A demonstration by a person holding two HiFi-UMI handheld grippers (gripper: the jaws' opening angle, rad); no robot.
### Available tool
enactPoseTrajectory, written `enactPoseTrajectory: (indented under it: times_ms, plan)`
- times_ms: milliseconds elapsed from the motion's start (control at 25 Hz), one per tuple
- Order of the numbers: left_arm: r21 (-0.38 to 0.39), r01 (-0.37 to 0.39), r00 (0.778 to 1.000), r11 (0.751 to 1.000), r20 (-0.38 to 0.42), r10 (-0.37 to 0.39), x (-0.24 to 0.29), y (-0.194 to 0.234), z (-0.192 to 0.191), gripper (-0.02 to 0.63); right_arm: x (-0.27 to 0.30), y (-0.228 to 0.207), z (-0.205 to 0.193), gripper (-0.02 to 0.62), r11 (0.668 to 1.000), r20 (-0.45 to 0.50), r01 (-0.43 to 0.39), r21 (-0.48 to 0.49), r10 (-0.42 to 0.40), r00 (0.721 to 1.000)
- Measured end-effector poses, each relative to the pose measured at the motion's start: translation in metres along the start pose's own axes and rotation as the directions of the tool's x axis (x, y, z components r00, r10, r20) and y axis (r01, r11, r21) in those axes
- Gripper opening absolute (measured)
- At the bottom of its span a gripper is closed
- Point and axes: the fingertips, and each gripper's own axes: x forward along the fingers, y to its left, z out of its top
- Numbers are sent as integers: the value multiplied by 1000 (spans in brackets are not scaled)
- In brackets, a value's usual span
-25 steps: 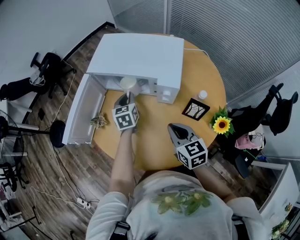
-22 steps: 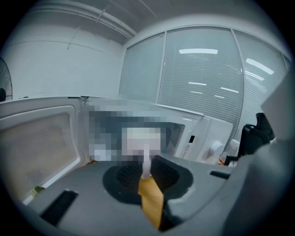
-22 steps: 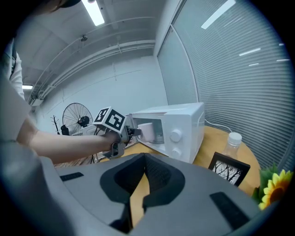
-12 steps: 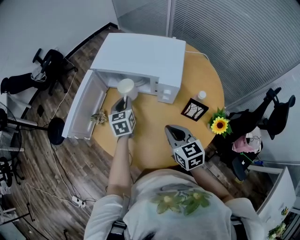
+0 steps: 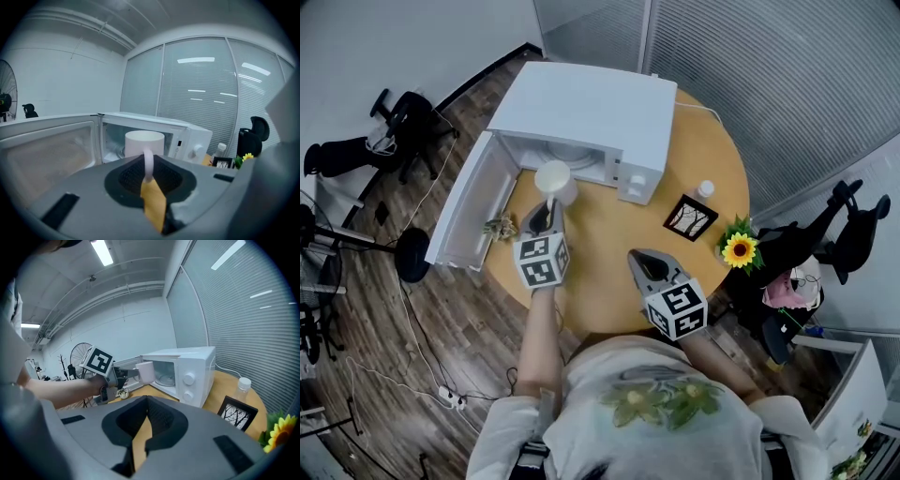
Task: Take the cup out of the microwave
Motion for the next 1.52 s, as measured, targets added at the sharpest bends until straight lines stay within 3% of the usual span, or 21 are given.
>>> enactPoseTrajectory:
  times_ms: [1080,1520]
  plan:
    - [32,102,987,994,124,-105,-78,-44,19,52,-3,4,0,17,999,-3,-44,-30,44,999]
    - [79,186,977,979,95,-193,-75,-78,4,52,-6,-9,-8,17,1000,-13,-21,-14,21,1000]
